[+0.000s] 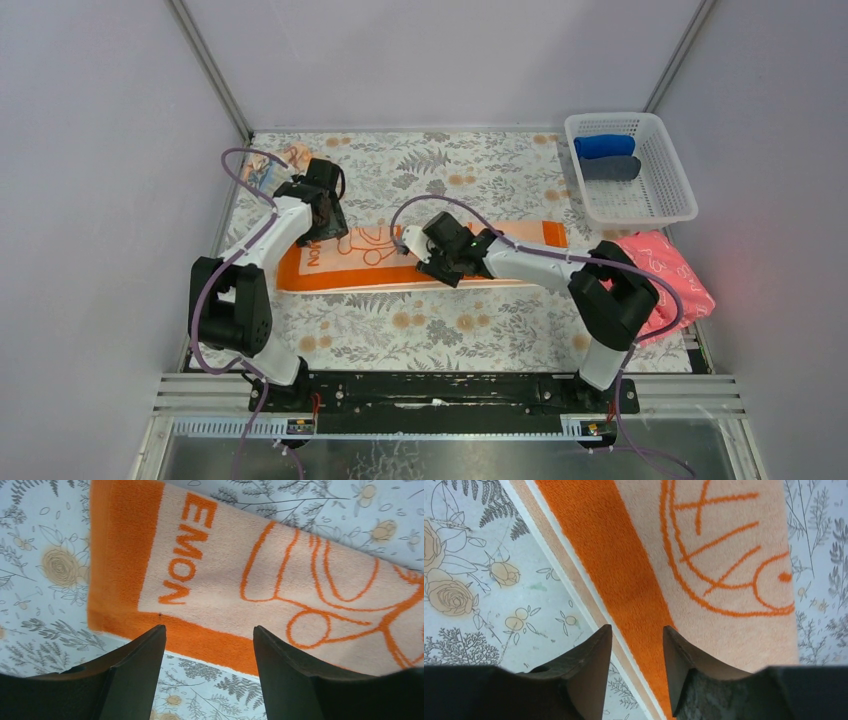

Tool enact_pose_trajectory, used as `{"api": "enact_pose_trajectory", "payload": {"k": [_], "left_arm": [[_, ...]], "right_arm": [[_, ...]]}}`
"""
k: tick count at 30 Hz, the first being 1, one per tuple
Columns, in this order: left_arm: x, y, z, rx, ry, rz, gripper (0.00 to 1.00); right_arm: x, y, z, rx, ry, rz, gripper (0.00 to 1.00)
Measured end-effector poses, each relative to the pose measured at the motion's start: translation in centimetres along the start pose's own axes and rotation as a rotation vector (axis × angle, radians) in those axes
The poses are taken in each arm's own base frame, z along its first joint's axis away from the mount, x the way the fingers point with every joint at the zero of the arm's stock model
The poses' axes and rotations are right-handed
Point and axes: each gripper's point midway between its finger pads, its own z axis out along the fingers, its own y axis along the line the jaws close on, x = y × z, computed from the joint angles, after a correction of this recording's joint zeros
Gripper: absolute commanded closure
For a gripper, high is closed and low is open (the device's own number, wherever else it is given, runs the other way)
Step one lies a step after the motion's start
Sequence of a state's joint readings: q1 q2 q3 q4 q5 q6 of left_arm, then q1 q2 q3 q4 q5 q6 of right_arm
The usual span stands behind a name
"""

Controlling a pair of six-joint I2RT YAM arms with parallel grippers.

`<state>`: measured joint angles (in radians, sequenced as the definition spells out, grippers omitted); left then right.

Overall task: Roll the towels
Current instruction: Fold the towel at the center of the board.

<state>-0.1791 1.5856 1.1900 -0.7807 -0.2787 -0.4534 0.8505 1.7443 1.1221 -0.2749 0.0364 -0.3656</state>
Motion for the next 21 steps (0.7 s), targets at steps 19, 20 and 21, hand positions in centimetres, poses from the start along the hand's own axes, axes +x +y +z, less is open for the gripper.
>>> {"api": "enact_pose_trajectory", "payload": {"k": [19, 20, 21], "left_arm": [[0.7, 3.9, 1.4, -0.089, 0.011, -0.034, 0.34], [0.7, 3.9, 1.4, -0.088, 0.012, -0.035, 0.34], [0.7, 3.9, 1.4, -0.087, 0.013, -0.036, 0.34]], "right_arm": [[-0.1, 2.2, 2.4, 0.019, 0.129, -0.278, 0.57], [0.1, 2.2, 2.6, 0.019, 0.136, -0.281, 0.57], [0.2, 2.2, 2.6, 0.018, 0.141, -0.284, 0.57]]}}
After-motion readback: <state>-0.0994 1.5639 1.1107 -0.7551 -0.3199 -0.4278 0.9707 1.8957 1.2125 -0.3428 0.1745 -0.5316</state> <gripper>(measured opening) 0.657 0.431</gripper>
